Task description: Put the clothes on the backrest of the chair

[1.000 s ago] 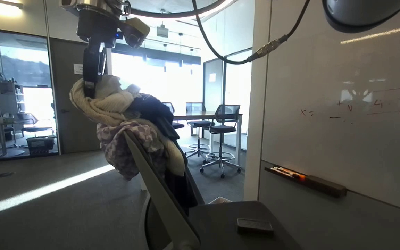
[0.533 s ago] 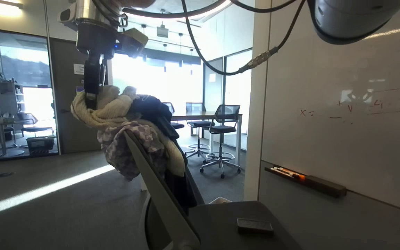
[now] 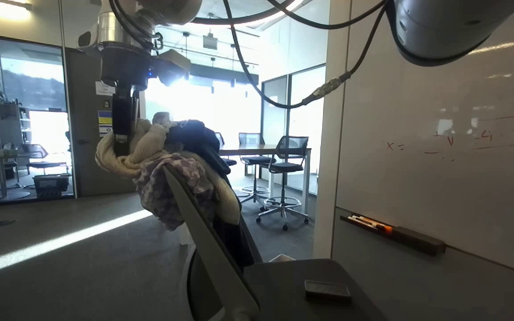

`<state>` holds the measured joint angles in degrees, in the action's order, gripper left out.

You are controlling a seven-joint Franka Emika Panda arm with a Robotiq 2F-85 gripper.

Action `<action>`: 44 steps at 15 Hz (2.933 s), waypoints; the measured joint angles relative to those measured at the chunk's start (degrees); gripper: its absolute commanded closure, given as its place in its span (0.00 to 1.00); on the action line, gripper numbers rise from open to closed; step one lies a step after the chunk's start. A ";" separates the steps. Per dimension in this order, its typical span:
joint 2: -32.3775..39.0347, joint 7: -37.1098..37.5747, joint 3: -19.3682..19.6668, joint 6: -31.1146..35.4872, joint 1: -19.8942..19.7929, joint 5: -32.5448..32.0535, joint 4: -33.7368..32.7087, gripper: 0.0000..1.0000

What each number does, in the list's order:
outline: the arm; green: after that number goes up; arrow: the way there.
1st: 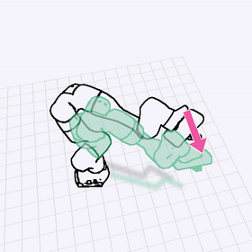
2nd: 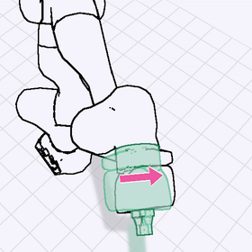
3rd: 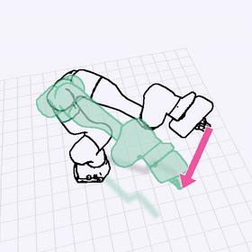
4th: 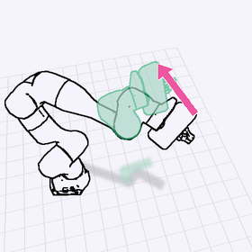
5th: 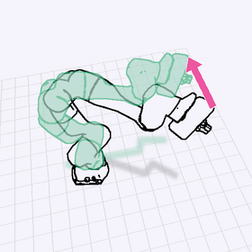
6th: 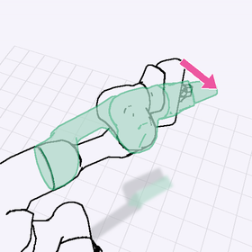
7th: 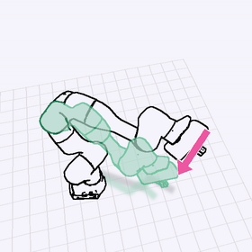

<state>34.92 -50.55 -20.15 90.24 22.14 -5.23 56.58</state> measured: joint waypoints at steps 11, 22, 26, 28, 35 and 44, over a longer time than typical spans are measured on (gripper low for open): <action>-0.74 0.00 -0.40 -7.04 0.47 0.15 -6.87 0.00; -5.44 7.50 0.58 -13.96 -4.80 1.21 -9.69 0.00; -8.03 10.28 0.76 -16.05 -9.28 3.88 -8.39 0.00; -9.31 11.61 0.81 -16.33 -11.62 5.64 -6.49 0.00; -18.50 15.68 1.36 -13.65 -20.32 14.32 7.29 0.00; -33.44 16.94 8.09 -4.15 -26.87 24.49 33.08 0.00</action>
<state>1.47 -33.61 -12.06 86.09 -4.73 19.27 89.66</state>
